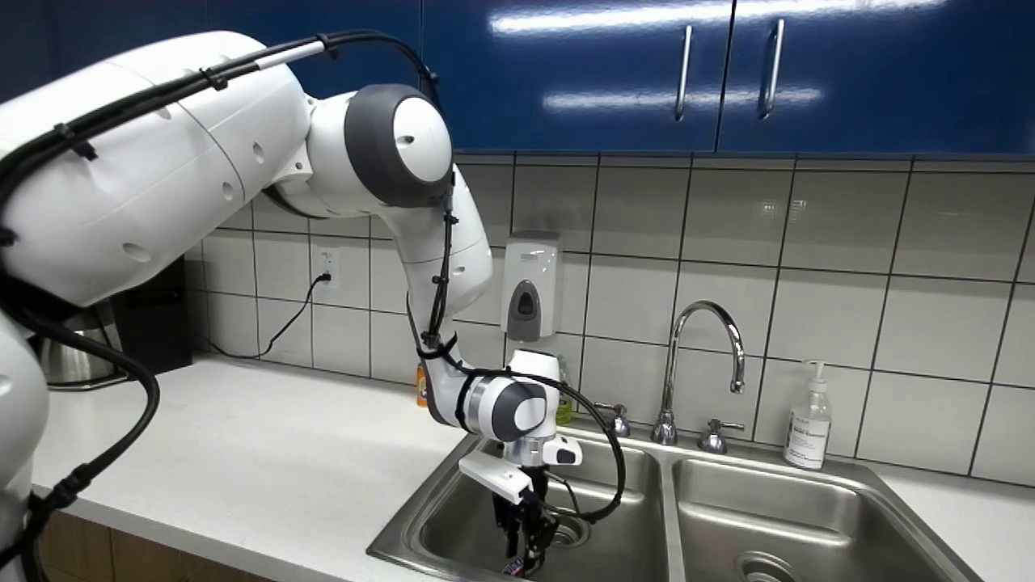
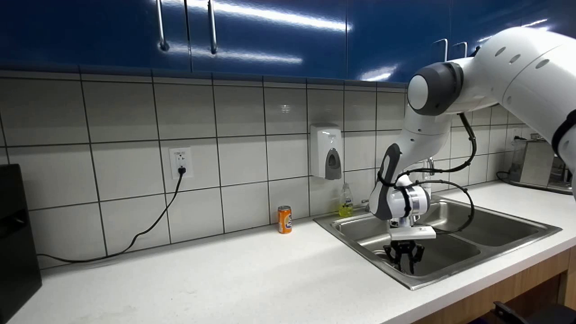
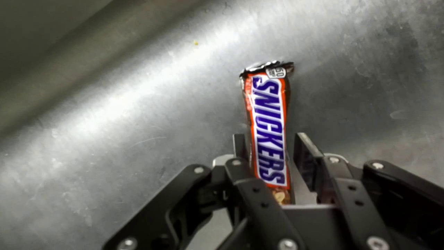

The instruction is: Put the snickers bar in the sink

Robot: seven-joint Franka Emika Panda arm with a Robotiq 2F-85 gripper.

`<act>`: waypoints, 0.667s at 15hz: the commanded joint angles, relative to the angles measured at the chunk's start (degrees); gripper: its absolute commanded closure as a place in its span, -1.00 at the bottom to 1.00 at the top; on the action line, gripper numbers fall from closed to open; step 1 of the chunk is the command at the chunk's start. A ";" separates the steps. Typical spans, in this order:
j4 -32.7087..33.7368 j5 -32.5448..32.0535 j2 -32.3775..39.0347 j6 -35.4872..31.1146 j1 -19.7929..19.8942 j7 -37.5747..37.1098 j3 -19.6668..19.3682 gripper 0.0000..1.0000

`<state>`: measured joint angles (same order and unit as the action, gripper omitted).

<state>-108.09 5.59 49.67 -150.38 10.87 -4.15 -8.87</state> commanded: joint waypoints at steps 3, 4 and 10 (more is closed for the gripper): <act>1.27 0.48 -0.36 0.76 0.27 -1.31 0.27 -0.80; 1.32 0.48 -0.48 0.72 0.23 -1.39 0.27 -0.93; 1.52 0.51 -1.27 0.39 -0.35 -2.10 0.22 -1.00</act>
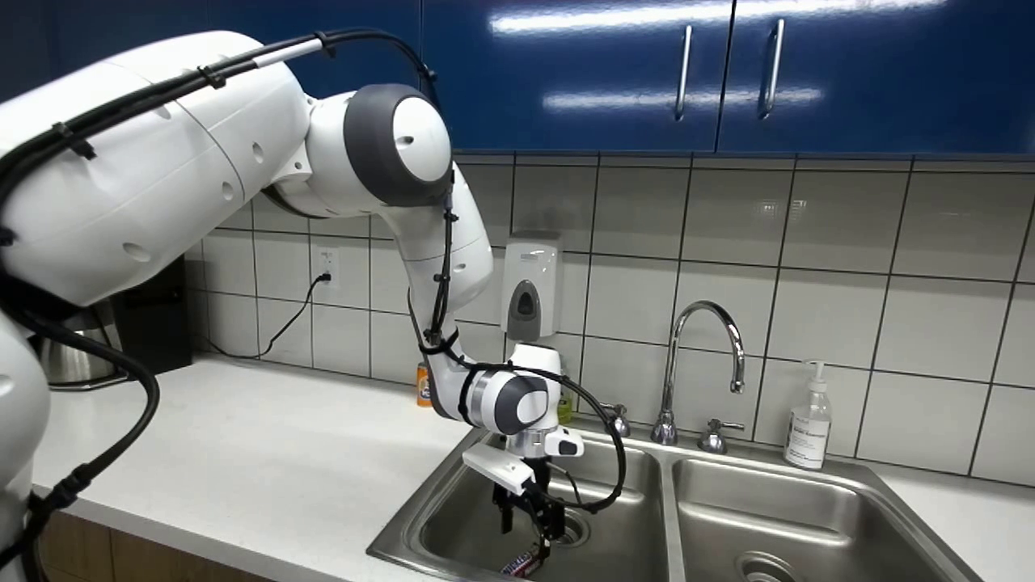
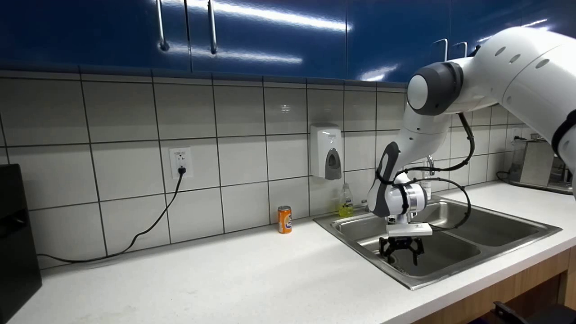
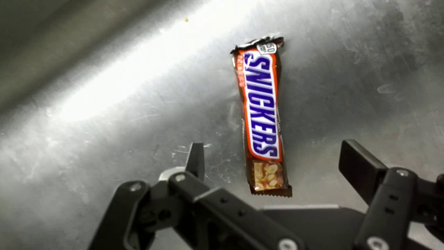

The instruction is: Put the snickers bar in the sink

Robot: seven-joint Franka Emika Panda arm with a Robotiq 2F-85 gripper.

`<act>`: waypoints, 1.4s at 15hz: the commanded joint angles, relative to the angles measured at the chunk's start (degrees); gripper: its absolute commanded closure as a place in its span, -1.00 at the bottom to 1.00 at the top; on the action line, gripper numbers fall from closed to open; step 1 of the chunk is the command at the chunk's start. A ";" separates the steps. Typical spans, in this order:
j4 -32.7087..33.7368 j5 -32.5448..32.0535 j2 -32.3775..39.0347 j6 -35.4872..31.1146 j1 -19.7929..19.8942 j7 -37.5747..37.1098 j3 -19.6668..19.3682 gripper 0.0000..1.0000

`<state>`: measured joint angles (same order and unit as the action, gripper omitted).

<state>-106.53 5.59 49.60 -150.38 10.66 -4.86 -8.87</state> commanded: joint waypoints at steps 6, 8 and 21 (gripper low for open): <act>-0.28 0.35 -2.62 -0.24 -1.11 -2.80 -0.28 -1.00; -0.43 0.30 -3.37 -0.25 -1.25 -3.14 -0.31 -1.00; -4.60 -0.26 -10.77 -0.33 -2.70 -4.66 -0.92 -1.00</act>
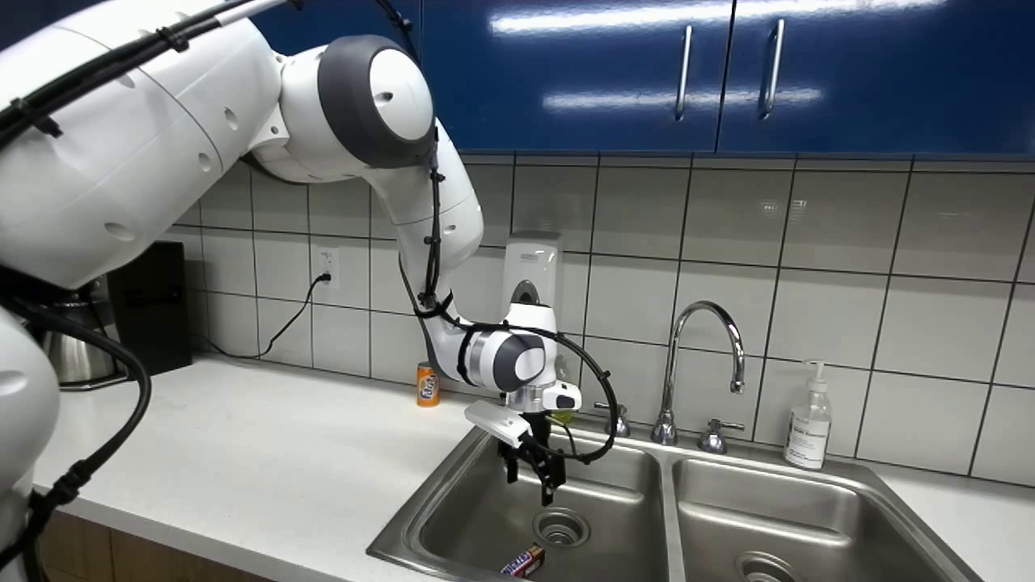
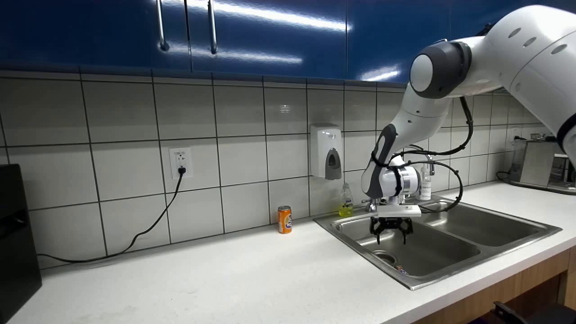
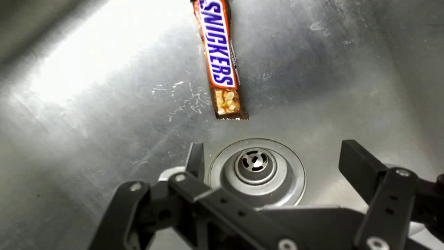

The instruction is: Put the snickers bar in the sink

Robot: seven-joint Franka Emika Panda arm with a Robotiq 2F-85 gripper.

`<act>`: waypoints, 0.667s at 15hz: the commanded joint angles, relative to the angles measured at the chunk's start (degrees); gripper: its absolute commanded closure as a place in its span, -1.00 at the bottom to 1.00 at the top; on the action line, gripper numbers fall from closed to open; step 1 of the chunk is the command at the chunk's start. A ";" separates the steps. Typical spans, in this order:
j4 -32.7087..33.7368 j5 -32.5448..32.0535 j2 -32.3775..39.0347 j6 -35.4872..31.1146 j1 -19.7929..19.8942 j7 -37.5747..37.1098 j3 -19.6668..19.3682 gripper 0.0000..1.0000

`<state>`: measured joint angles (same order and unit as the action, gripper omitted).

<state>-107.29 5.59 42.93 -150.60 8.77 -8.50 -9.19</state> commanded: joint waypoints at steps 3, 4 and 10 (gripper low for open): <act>-6.55 -1.14 -6.91 1.21 -1.13 -0.06 -0.68 -1.00; -7.63 -1.58 -7.91 1.56 -1.23 0.44 -0.65 -1.00; -17.10 -6.08 -16.53 1.23 -3.20 2.47 -0.86 -1.00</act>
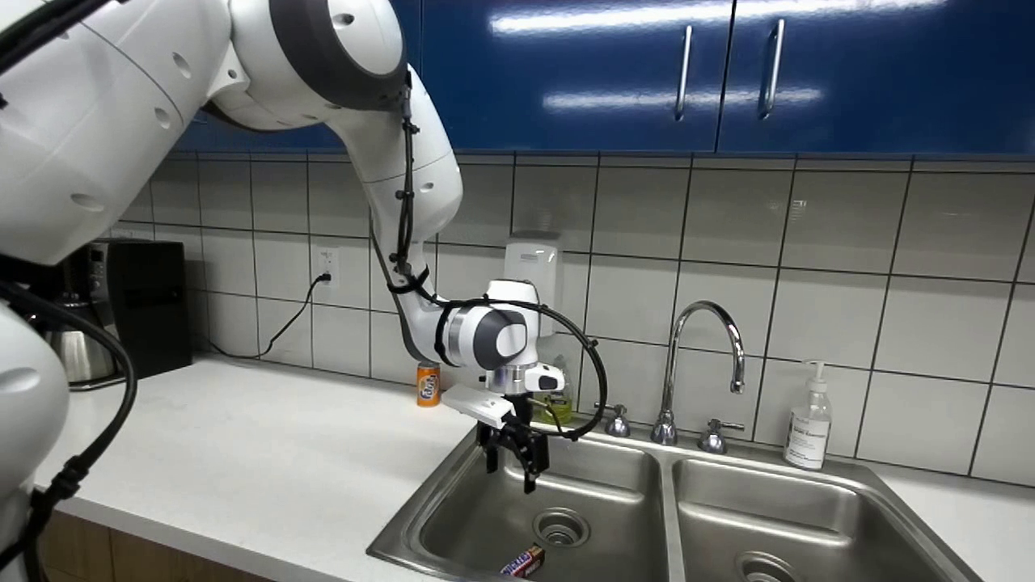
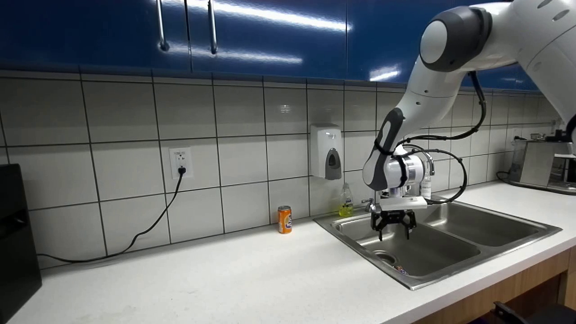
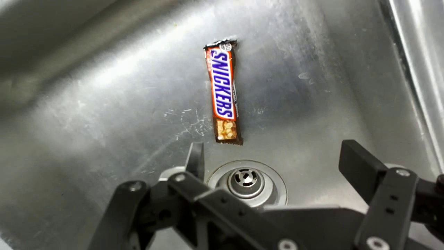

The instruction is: Put the snickers bar in the sink

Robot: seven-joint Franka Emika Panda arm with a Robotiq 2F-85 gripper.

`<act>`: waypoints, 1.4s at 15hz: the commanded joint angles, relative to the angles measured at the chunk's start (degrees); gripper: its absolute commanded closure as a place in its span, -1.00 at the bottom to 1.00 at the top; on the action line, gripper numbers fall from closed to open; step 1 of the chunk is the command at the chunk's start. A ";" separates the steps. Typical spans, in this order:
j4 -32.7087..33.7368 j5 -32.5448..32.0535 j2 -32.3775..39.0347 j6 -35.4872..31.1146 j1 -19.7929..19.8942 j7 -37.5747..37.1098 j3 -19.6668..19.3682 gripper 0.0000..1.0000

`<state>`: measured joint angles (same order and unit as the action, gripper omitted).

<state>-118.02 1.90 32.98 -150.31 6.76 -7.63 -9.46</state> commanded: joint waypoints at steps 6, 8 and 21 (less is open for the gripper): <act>-16.50 -5.05 -15.97 1.08 -2.66 1.50 -0.20 -1.00; -19.74 -5.77 -19.17 1.26 -3.16 1.18 -0.07 -1.00; -38.29 -9.99 -41.63 10.62 -4.02 -0.21 3.19 -1.00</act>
<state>-151.59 -6.82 -1.15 -143.16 2.02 -7.13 -7.94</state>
